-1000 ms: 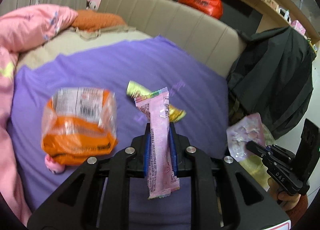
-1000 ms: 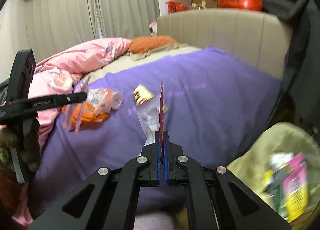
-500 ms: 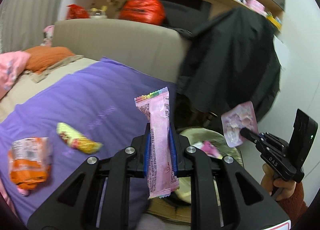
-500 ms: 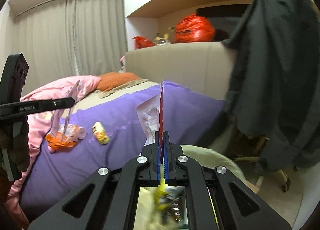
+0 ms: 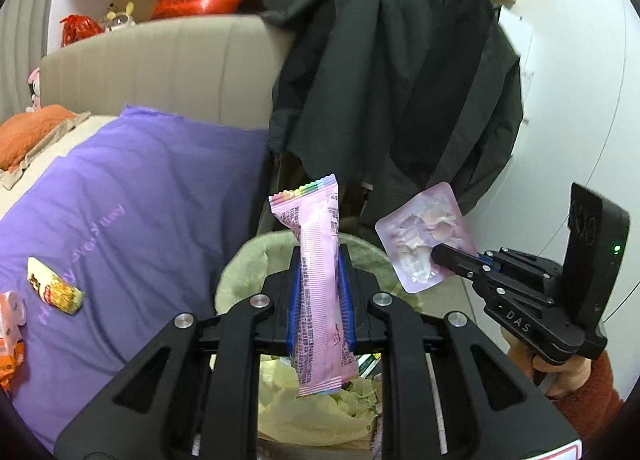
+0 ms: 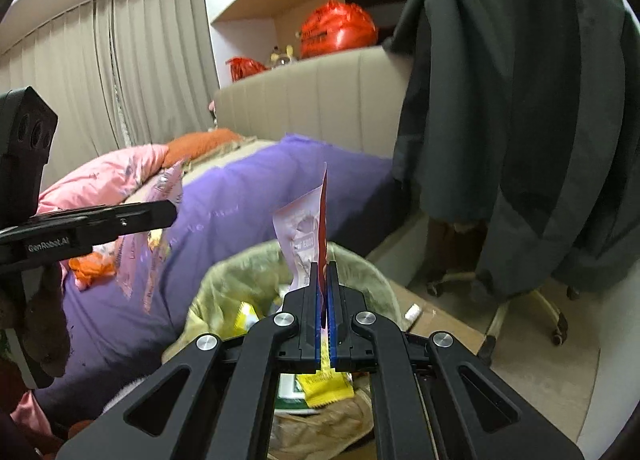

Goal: Collect trash
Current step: 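Carry the pink candy stick and clear tray over the bin with both tools, then open both tools to drop the candy stick and tray into the bin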

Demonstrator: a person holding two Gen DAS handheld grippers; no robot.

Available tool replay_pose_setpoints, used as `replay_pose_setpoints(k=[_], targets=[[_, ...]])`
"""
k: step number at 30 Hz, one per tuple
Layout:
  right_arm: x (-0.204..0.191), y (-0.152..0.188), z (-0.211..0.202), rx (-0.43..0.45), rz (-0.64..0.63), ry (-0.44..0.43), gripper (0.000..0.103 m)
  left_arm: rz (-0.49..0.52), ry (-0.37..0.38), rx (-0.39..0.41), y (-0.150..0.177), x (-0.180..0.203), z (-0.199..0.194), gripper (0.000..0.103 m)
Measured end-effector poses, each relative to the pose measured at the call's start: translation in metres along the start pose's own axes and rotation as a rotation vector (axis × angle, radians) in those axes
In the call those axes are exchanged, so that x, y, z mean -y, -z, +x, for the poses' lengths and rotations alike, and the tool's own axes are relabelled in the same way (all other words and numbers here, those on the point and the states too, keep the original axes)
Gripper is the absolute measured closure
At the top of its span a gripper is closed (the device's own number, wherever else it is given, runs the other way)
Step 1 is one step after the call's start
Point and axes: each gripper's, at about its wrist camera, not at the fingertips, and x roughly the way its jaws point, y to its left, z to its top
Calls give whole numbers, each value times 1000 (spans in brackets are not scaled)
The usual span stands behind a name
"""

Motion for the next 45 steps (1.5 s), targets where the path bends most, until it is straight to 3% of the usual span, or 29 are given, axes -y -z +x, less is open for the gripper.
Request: replay_pose_setpoints(k=[8,22,27,33,35,37,38,45], targets=[[10,30,25,-81,36,-23,98,1,-45,-140,30,2,56,87],[10,54,48,-159,23,-23,98,-15,22,-194,48,-1,80,86],[4,55,51,-164,2,-6,97,-49,31,-188,49,-9,77,79],[5,54,51,-160,6,31,96,-62,43,-154,44,-15,62,61],[4,54,49,-158,0,40,92,-71,44,-142,42,-18,58,55],[1,53,47,-155,-8,41,65,-82,41,-132,41,-22,52,52],[0,53,45,-149,-9,33,61,-86,36,-128,41,-23,50,52],[-14,47,38,-134,-36,46,61,-126,-8,-100,43,-47,22,52]])
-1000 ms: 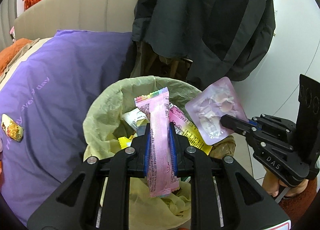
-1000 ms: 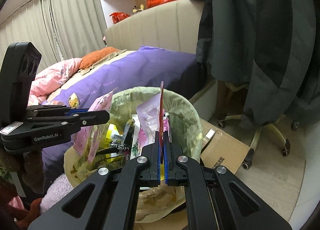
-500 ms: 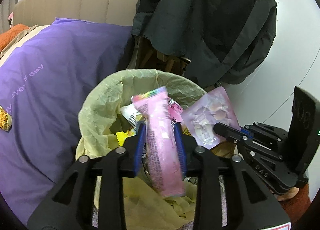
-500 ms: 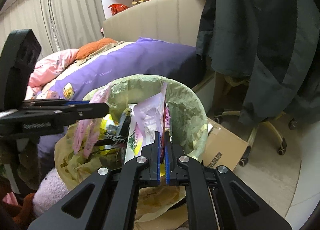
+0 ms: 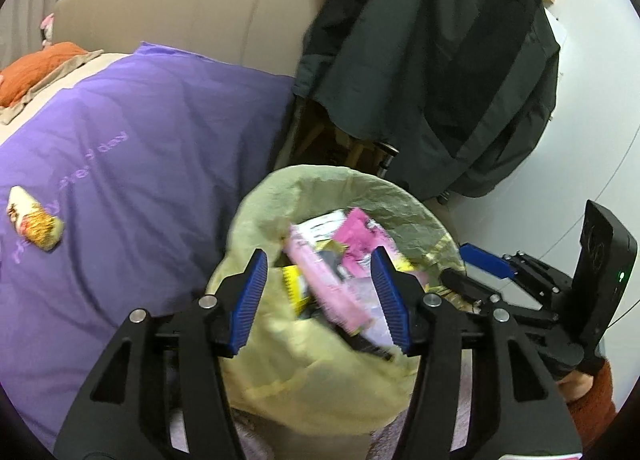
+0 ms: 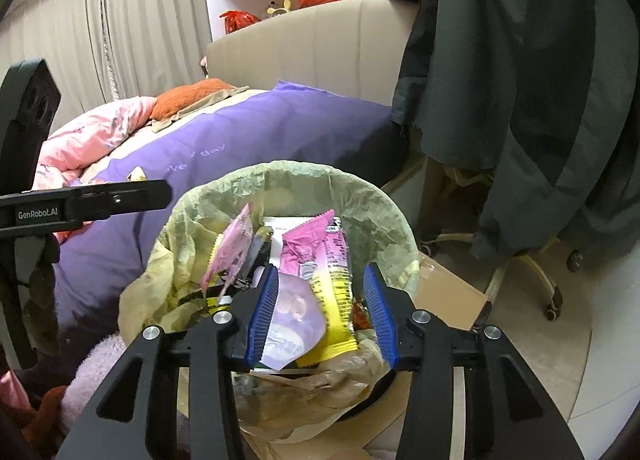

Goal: Collect trash
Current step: 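Open both tools to drop the candy stick and tray into the bin, then move both tools back over the orange bag and yellow chip bag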

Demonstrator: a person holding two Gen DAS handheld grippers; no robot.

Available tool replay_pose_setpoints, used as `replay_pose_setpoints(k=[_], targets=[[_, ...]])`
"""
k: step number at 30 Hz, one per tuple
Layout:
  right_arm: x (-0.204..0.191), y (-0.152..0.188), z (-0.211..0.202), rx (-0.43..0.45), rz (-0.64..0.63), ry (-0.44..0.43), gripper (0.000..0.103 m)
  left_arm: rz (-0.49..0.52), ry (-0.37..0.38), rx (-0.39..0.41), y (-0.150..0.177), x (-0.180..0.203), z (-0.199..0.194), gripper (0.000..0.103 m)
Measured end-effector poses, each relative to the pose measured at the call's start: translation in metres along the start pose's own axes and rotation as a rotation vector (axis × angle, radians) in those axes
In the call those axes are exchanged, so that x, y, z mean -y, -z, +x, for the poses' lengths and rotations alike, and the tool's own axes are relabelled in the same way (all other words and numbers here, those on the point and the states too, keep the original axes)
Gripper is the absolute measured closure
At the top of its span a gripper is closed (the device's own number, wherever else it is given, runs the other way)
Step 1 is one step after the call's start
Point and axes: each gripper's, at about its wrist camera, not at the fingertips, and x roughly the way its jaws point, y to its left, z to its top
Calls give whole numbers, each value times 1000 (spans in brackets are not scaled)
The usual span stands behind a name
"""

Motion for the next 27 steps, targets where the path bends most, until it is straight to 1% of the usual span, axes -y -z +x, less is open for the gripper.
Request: replay_pose_setpoints(k=[3,5,7,9,10,12,13,16,18,19,20,24,26,27], targets=[[-8,-5,-8,19,-4,-4,60,-1,-43,22,6,-19,-19,52],[-13,-11,-15,40,-1,-6,57,-4,-82,39,10,-35,-34,52],[-19,-18,-20,62,9,-19,50,-14,-123,57,15,-55,-51,52],[-30,-26,-25,87,16,-31,48,-38,-168,79,21,-83,-72,52],[-36,-29,-26,98,10,-34,44,-50,-188,87,24,-95,-81,52],[-57,-39,-27,112,-30,-57,40,-88,-243,111,31,-128,-104,51],[-66,-42,-27,113,-46,-68,40,-105,-264,121,33,-142,-112,51],[-102,-50,-19,85,-104,-111,40,-181,-347,162,43,-196,-145,51],[-132,-54,-12,76,-165,-107,40,-228,-398,186,49,-228,-161,50],[-143,-56,-9,78,-188,-102,40,-252,-416,196,51,-244,-167,47],[-157,-57,-5,77,-214,-99,40,-292,-441,202,55,-269,-175,44],[-199,-57,19,35,-250,-115,40,-421,-516,198,68,-341,-189,42],[-217,-55,38,-20,-262,-138,40,-478,-527,203,78,-370,-193,42],[-226,-54,44,-40,-273,-151,42,-510,-518,209,84,-383,-195,42]])
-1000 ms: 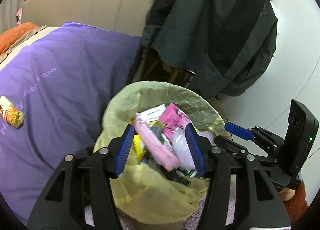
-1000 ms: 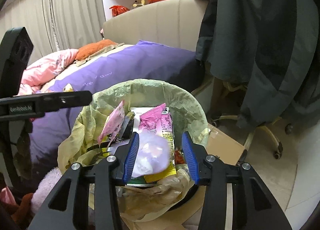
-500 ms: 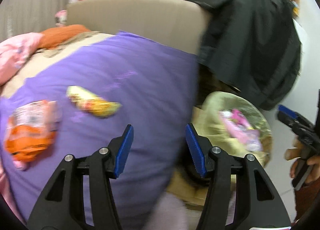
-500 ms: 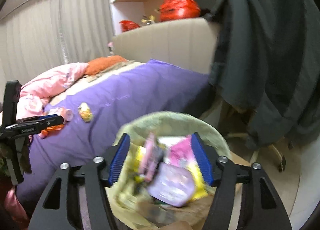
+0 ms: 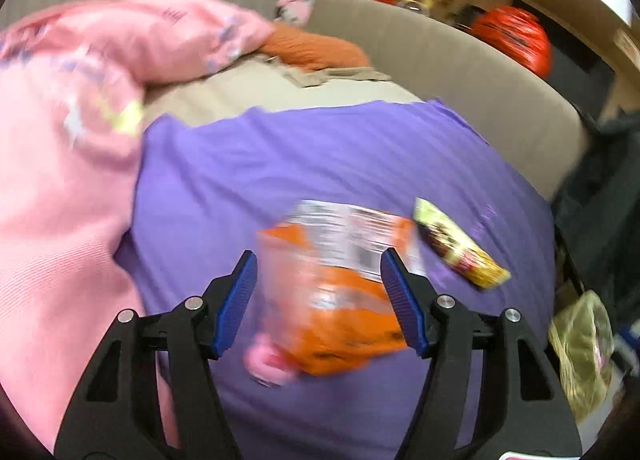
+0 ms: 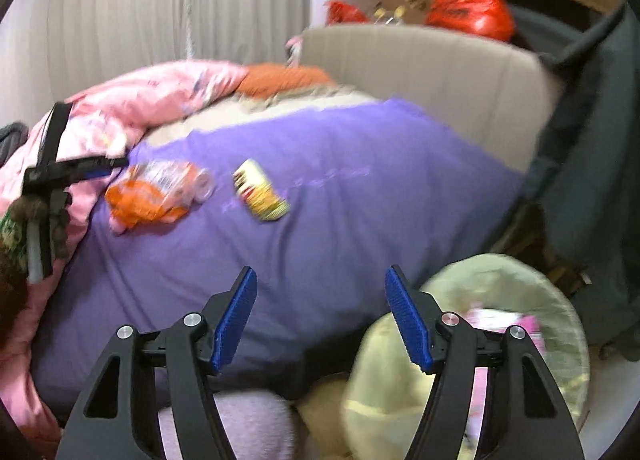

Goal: Collect trash
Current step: 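Move both tools back over the orange bag and yellow chip bag, then grasp the orange-and-clear snack bag with the left tool while the right tool grasps the yellow chip bag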

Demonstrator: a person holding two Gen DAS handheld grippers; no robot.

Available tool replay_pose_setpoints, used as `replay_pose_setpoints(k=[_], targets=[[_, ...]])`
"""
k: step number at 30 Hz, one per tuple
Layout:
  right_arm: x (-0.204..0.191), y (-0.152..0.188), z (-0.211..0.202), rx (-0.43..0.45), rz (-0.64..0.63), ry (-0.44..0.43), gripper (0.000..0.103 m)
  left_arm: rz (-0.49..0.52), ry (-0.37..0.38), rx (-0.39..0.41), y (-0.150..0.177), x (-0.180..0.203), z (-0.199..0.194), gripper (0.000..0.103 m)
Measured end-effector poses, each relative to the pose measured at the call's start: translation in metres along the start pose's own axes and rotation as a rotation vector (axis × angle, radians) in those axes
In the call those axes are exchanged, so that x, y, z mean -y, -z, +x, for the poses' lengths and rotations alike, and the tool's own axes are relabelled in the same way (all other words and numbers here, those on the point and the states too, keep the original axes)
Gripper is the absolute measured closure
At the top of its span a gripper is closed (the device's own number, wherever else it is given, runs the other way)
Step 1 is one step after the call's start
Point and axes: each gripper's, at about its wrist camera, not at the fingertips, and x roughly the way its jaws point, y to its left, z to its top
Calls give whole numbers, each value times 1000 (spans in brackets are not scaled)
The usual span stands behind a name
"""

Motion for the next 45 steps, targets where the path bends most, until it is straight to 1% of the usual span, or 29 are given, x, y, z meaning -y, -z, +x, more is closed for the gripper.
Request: replay_pose_setpoints(k=[1,3,6,7,8,10,11,13,16,18,19,22,26,28,29,30,31,32,33,34,37,42,45], targets=[[-7,-1,8,-15,-12,-10,45,-24,14,-5,0,-9,5,42],[-24,-4,23,-27,-41,-1,45,-53,58,-32,4,-19,17,42],[-40,-12,45,-30,-41,10,45,-42,118,-92,9,-17,35,43],[-45,-15,52,-34,-41,12,45,-32,131,-108,10,-14,39,51],[-52,-20,62,-40,-46,16,45,-18,131,-117,12,-10,41,67],[-64,-29,79,-51,-62,29,45,24,119,-121,14,-2,42,80],[-67,-32,85,-53,-67,29,45,21,125,-91,12,-3,34,83],[-74,-40,99,-53,-78,6,45,6,140,-28,3,-7,15,83],[-79,-53,121,-47,-92,-27,45,6,79,70,-13,-19,-16,83],[-79,-66,141,-62,-81,-62,45,-12,65,94,-17,-27,-25,83],[-80,-71,150,-70,-80,-66,45,-32,77,91,-18,-32,-26,83],[-88,-86,182,-111,-111,-36,45,-60,107,60,-19,-36,-18,83],[-91,-90,220,-173,-154,17,45,-45,133,15,-13,-31,-8,83],[-87,-88,232,-194,-138,20,46,-31,156,-4,-11,-24,-3,83],[-83,-86,236,-199,-113,9,49,-18,166,-13,-9,-20,-2,82],[-81,-85,238,-203,-95,4,54,-2,171,-20,-8,-15,0,82],[-78,-84,238,-203,-78,-2,57,11,172,-23,-7,-11,1,82],[-76,-82,235,-191,-63,-12,61,26,172,-26,-5,-7,2,82],[-76,-81,231,-180,-59,-19,68,39,171,-30,-3,-3,4,82],[-76,-80,229,-175,-62,-19,71,46,171,-33,-2,-1,4,82],[-79,-78,215,-152,-90,-11,76,58,172,-41,1,4,7,82],[-87,-72,181,-125,-92,-49,77,63,172,-43,0,7,9,82],[-94,-67,162,-105,-93,-55,77,71,174,-48,1,9,10,82]])
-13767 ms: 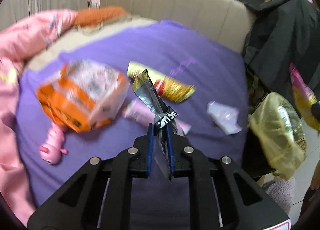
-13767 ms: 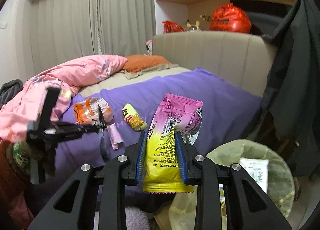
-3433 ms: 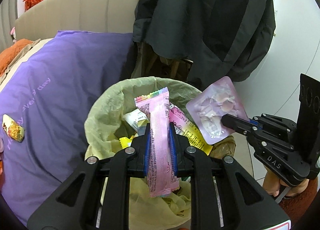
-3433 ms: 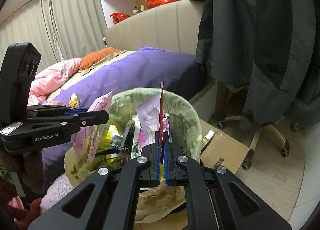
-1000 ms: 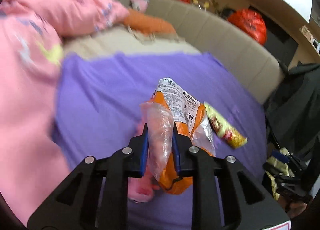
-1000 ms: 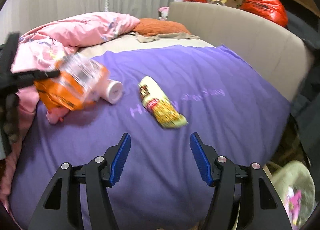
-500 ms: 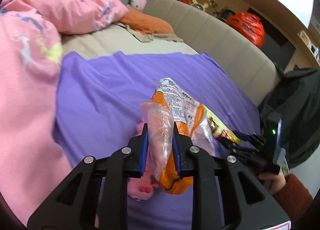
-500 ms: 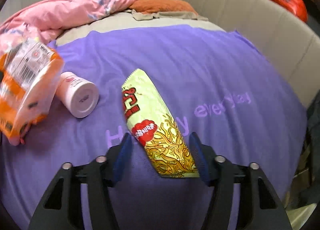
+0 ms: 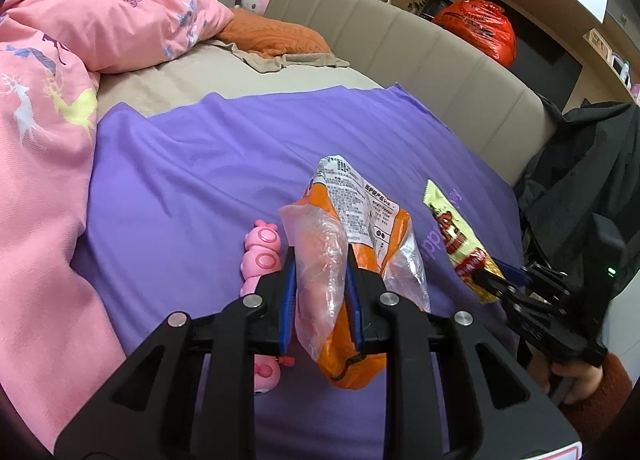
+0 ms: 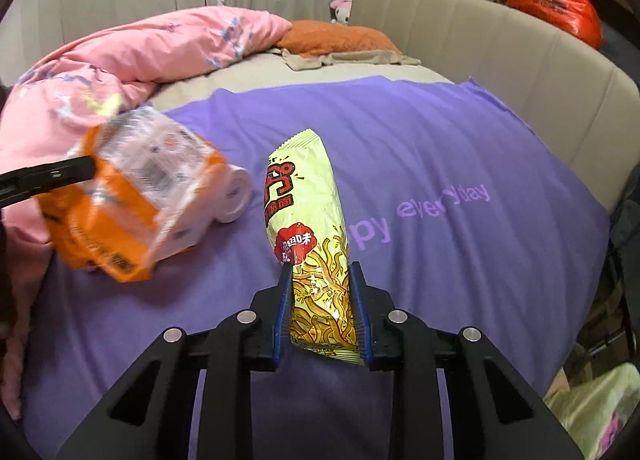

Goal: Collect trash
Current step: 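Grasp the orange-and-clear snack bag with the left tool while the right tool grasps the yellow chip bag, then carry the orange bag and yellow chip bag over the bin with both tools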

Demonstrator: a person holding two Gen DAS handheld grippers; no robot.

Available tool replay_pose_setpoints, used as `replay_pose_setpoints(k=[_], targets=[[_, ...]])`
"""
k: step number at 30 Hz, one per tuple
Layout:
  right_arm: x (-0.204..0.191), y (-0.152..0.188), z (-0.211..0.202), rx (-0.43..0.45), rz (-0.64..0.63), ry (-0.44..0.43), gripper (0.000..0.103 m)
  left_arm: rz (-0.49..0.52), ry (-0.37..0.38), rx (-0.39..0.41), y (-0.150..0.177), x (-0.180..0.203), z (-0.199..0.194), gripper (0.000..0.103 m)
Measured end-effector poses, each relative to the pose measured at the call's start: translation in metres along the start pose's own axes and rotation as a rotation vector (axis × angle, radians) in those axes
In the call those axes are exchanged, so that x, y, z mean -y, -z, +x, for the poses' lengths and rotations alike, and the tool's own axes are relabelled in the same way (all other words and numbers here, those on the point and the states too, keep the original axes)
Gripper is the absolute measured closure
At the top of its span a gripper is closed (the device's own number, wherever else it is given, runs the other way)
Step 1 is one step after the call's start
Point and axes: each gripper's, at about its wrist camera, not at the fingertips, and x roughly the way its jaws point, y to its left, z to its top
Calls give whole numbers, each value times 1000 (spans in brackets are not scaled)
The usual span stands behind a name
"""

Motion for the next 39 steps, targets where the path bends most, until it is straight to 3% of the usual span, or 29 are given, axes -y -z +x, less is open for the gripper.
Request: replay_pose_setpoints(k=[13,22,30,39], targets=[[18,22,-87,87,69,48,77,97,55,24,13,39,-11,82],[72,46,-176,197,139,95,77,143,63,74,15,85,-50,82],[117,76,-241,281,176,116,77,223,36,151,6,164,-97,82],[152,121,-299,352,183,137,77,422,57,215,31,289,-128,82]])
